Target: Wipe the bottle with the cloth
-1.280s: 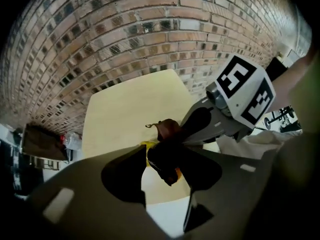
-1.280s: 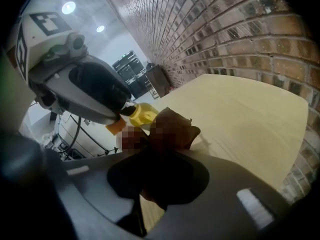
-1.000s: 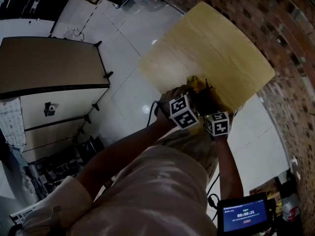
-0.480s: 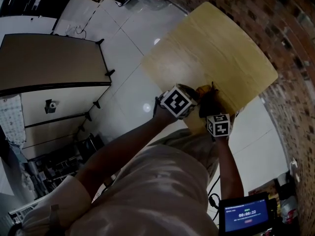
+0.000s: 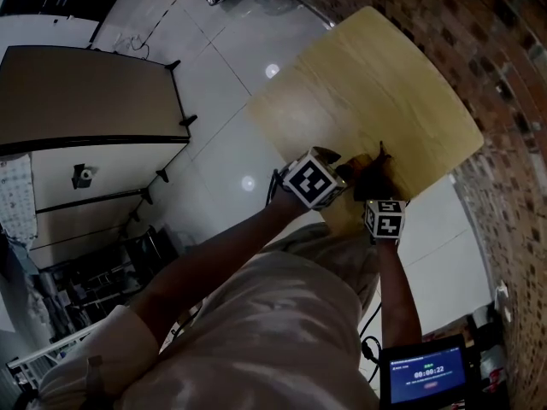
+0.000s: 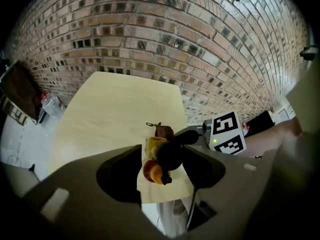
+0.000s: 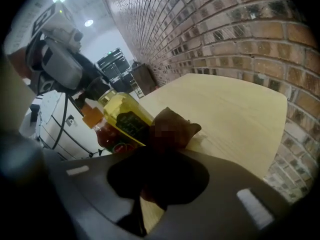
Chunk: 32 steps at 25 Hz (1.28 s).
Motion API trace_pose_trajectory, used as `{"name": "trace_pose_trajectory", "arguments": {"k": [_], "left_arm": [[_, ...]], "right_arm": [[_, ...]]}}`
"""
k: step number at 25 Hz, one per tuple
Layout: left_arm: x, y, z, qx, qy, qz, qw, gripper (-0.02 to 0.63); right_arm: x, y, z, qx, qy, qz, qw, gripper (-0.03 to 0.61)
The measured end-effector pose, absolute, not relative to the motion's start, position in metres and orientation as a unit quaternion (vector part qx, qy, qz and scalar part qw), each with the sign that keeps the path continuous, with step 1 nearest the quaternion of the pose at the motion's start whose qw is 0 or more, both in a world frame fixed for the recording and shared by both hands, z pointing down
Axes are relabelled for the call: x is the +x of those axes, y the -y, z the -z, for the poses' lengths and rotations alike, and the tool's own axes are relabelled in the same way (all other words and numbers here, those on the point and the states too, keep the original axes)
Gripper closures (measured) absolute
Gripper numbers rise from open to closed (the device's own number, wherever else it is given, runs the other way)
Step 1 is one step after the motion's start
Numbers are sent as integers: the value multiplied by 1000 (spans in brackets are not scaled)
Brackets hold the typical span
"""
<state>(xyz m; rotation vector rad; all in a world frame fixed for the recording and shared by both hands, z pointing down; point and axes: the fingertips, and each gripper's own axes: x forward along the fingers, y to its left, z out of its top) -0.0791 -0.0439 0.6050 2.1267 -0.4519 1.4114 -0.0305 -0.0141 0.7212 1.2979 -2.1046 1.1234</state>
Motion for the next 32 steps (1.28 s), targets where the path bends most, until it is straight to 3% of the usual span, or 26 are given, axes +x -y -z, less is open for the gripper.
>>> {"name": "trace_pose_trajectory", "arguments": {"k": [9,25,32], "left_arm": [[-75,38,-599,814,168,-491,262,323],[-157,42,-548,848,340,-236,330,343],[-154,24,-559,856,327,-227,329,363]], "right_arm": [[-13,17,-718,483,748,-398,221,512],[55,2,-603,498,765,-343,221,512],[45,30,-561,493,786,-310,208,512]]}}
